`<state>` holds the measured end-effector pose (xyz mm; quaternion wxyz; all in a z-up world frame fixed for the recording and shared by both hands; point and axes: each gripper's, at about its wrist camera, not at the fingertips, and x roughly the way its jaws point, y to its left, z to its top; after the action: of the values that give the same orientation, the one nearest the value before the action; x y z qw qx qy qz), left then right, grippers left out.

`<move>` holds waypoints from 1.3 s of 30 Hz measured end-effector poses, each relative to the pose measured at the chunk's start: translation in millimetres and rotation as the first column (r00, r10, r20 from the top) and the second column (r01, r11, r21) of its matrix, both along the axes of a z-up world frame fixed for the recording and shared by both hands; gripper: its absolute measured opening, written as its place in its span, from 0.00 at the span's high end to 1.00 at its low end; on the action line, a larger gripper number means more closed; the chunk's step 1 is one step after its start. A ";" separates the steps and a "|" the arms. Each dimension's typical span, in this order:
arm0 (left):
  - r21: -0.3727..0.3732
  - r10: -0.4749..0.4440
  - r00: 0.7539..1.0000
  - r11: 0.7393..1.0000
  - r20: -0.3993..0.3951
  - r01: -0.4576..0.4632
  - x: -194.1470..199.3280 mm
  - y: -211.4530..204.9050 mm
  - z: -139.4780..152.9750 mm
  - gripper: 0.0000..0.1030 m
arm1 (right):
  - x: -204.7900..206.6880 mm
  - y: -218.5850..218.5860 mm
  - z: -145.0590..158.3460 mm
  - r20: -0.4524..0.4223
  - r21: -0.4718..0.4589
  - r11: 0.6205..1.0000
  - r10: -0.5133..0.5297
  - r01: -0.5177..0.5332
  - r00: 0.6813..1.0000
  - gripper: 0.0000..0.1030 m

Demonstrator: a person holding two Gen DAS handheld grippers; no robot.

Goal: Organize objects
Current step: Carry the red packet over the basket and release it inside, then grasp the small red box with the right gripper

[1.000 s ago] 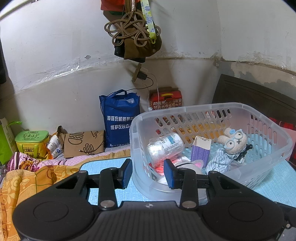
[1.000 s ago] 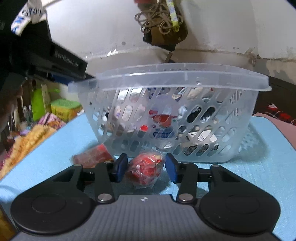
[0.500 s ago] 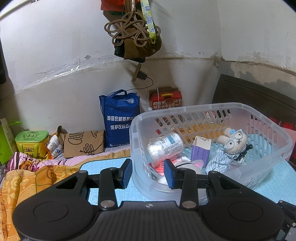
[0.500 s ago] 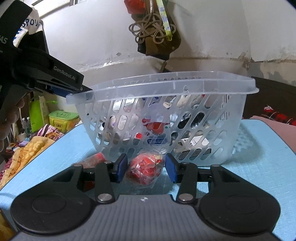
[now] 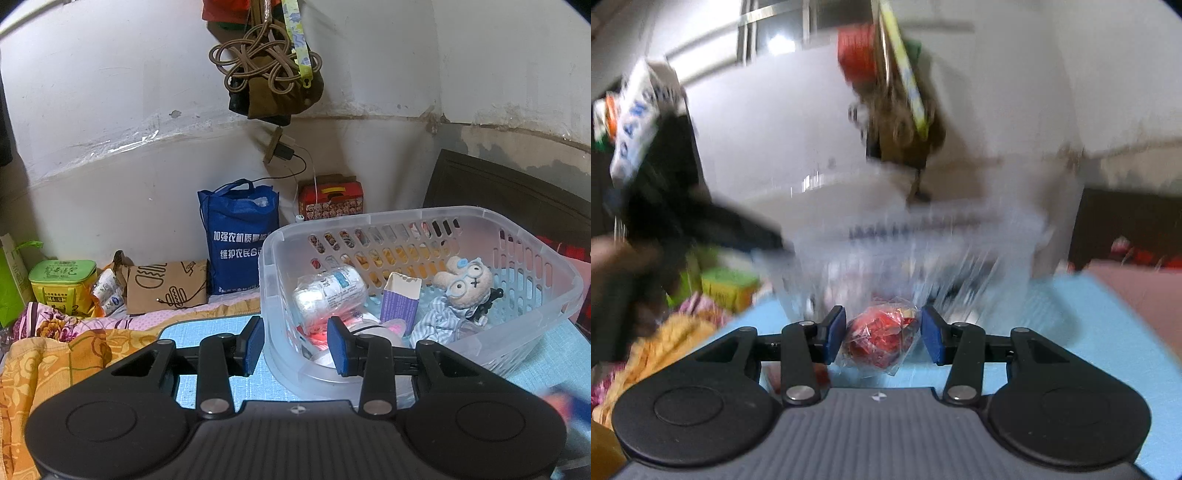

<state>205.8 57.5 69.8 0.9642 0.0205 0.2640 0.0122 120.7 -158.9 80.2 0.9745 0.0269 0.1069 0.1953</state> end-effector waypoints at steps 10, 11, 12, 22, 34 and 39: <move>0.001 0.005 1.000 1.000 -0.002 -0.005 -0.1 -0.5 2.3 0.60 | 44.4 -14.5 79.6 0.131 -0.051 0.987 -0.143 0.150 0.981 0.53; 0.002 0.005 1.000 1.000 -0.002 -0.005 0.1 -0.5 2.3 0.60 | 55.9 -10.9 83.1 0.120 -0.071 0.981 -0.171 0.180 0.978 0.53; 0.003 0.005 1.000 1.000 -0.002 -0.005 -0.1 -0.6 2.4 0.60 | 65.7 -7.8 83.5 0.099 -0.081 0.978 -0.181 0.190 0.978 0.53; -0.002 0.000 1.000 1.000 -0.003 0.000 0.9 0.1 2.4 0.59 | 95.2 1.5 71.0 0.063 -0.106 0.962 -0.247 0.252 0.967 0.00; -0.003 -0.001 1.000 1.000 -0.003 0.001 1.1 0.4 2.6 0.59 | 26.9 9.7 21.9 0.027 -0.017 0.960 -0.279 0.279 0.960 0.00; -0.003 -0.001 1.000 1.000 -0.004 0.001 1.4 0.9 2.5 0.59 | 32.2 45.4 -17.7 -0.154 -0.063 0.984 -0.172 0.164 0.973 0.00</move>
<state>207.2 58.4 72.3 0.9638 0.0193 0.2658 0.0116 152.9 -113.6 62.5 0.9763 0.0271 0.1861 0.1068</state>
